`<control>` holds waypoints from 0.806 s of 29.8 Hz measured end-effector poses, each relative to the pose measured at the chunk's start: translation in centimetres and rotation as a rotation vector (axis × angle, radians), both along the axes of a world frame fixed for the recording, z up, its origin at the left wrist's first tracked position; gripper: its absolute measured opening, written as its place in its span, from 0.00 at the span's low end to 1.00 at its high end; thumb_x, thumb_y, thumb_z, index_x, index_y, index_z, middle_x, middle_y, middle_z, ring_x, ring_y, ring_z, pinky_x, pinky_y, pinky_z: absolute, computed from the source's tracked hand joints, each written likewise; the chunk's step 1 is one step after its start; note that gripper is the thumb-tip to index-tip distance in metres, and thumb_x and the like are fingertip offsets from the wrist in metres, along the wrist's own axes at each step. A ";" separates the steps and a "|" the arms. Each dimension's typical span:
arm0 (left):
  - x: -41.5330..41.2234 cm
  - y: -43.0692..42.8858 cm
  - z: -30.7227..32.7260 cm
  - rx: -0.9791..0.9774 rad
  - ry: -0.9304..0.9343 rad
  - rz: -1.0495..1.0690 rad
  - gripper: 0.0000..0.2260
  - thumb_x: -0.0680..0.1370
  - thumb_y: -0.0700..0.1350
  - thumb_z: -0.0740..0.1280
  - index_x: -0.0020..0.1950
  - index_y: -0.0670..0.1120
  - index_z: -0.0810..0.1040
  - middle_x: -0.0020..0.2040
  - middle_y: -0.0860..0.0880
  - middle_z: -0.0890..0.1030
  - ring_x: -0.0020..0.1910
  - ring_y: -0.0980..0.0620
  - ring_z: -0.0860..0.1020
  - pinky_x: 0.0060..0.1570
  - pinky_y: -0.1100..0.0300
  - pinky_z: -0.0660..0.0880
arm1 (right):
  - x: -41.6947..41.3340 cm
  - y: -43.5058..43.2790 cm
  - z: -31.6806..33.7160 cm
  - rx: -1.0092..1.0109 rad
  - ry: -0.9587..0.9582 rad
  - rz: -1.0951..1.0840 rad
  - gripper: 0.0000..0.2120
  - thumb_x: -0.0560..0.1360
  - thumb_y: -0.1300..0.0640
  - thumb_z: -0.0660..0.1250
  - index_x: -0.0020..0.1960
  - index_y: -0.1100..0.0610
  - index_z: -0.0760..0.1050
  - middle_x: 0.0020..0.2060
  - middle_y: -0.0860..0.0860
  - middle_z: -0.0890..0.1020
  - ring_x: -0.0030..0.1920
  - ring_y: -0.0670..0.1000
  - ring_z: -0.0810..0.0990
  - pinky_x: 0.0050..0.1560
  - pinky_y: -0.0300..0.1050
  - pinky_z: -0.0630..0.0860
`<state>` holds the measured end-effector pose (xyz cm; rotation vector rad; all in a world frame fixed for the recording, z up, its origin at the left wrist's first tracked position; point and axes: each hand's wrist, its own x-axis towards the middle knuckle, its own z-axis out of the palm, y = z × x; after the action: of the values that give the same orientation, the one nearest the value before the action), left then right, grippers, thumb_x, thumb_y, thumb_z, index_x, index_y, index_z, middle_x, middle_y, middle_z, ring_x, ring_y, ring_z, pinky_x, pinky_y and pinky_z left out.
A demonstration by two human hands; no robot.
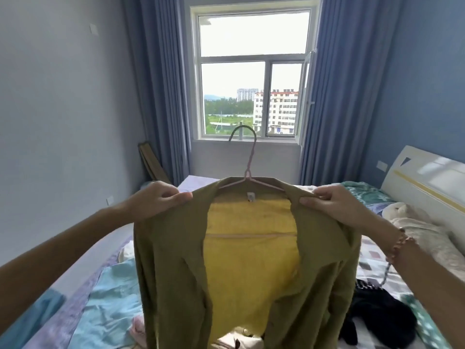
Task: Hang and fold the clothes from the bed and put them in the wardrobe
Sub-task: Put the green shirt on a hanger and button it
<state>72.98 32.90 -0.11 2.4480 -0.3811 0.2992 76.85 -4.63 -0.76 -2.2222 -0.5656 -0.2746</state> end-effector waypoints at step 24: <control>23.7 -4.0 -29.1 0.525 0.666 0.334 0.15 0.81 0.51 0.57 0.52 0.42 0.77 0.53 0.42 0.79 0.49 0.46 0.77 0.45 0.58 0.72 | 21.2 1.0 -26.9 -0.556 0.580 -0.283 0.08 0.77 0.56 0.58 0.43 0.55 0.74 0.44 0.53 0.79 0.48 0.53 0.77 0.47 0.39 0.73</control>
<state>96.69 28.94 -29.21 2.9228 0.2799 -0.5468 98.05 -3.66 -27.68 -2.7475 0.0029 0.4339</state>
